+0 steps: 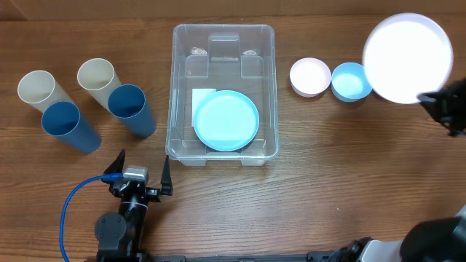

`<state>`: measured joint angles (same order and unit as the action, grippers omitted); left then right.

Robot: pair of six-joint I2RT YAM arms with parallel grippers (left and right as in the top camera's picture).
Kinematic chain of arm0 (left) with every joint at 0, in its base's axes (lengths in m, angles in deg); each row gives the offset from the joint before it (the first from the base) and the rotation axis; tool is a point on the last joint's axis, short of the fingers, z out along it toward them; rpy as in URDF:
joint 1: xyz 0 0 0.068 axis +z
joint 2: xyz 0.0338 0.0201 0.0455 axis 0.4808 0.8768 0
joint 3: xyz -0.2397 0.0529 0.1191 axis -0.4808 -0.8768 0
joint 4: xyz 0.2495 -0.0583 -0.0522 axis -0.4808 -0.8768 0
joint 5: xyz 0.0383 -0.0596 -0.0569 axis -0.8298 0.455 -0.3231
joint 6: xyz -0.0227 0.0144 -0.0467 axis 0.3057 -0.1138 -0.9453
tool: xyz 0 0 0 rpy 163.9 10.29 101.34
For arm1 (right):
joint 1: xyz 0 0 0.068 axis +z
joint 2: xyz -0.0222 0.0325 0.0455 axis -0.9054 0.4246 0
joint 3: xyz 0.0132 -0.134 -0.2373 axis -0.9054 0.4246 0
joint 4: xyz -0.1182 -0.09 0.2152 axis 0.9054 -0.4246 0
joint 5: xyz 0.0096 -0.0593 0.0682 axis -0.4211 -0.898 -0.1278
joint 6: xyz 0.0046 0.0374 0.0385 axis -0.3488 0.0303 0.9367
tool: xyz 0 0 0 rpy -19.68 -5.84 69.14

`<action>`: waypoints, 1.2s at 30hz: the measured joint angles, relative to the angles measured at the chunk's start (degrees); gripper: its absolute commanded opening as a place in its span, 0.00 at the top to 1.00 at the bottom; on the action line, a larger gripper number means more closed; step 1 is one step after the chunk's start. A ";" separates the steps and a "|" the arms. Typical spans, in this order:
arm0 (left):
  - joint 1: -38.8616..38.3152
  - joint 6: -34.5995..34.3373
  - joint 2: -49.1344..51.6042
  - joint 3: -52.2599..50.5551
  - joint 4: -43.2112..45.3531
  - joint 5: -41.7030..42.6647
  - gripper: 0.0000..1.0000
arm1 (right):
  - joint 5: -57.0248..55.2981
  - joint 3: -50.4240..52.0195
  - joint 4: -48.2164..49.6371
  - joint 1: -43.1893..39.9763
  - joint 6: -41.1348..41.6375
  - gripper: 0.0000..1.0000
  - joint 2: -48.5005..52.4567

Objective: Pack container
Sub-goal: 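Lift the white plate and stack it on the plates in the container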

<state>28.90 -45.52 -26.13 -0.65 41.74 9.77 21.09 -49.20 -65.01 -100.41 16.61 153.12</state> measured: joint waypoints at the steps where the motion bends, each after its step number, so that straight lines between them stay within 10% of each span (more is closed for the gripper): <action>1: 0.00 -0.02 0.00 0.00 0.02 0.00 0.00 | 0.00 0.00 0.63 3.52 -0.24 0.96 -1.42; 12: 0.00 -0.02 0.00 0.00 0.02 -0.02 0.00 | -21.84 -0.15 11.54 58.14 2.86 0.96 1.20; 32: 0.00 0.00 0.00 0.00 0.02 -0.02 0.00 | -31.41 0.04 15.41 61.88 4.37 0.96 23.10; 36: 0.00 0.00 0.00 0.00 0.02 -0.02 0.00 | -31.74 0.07 15.82 61.88 4.57 0.73 23.10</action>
<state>28.90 -45.52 -26.13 -0.65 41.76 9.75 -10.65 -49.13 -49.19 -38.53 21.18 176.23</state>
